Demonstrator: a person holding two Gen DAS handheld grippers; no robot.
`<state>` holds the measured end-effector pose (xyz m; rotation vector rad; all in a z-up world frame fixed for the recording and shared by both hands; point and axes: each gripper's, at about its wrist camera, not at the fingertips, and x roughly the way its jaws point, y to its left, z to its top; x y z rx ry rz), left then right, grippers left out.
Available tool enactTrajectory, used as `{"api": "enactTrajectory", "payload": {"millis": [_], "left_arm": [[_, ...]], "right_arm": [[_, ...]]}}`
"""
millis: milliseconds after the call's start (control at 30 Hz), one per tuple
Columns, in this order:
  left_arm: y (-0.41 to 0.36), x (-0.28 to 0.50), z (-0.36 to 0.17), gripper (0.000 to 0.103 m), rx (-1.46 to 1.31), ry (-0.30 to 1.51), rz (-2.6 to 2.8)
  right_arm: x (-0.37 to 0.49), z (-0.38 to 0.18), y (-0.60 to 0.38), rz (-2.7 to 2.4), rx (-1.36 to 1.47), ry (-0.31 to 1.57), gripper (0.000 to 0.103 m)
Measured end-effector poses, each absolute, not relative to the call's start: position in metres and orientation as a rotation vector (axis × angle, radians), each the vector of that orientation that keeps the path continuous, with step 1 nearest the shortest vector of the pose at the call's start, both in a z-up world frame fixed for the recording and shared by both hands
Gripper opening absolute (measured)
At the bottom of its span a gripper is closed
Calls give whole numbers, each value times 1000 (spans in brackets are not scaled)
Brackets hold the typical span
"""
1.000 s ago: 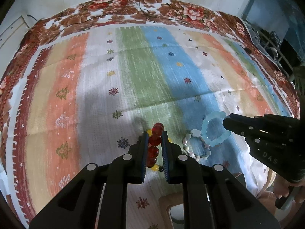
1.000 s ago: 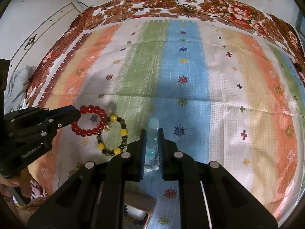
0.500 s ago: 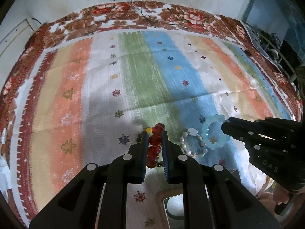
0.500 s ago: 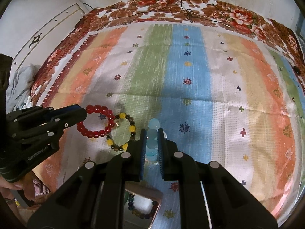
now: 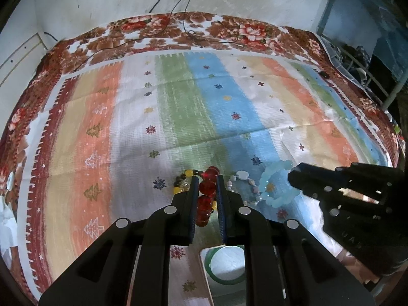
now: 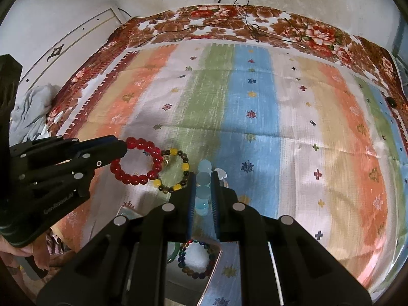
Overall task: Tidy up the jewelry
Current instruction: 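Carry the red bracelet with the left tool while the right tool carries the light blue bracelet to the tin, then open the left tool releasing the red bracelet into the tin while the right tool releases the blue one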
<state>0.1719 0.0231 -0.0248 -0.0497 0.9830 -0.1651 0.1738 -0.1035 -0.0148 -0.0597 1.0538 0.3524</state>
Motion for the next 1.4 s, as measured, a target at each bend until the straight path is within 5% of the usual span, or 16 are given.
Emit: {"api": "enactTrajectory", "payload": {"millis": [1400], "left_arm": [[-2, 81, -17, 13, -52, 925, -215]], "right_arm": [[83, -7, -111, 406, -66, 1025, 13]]}}
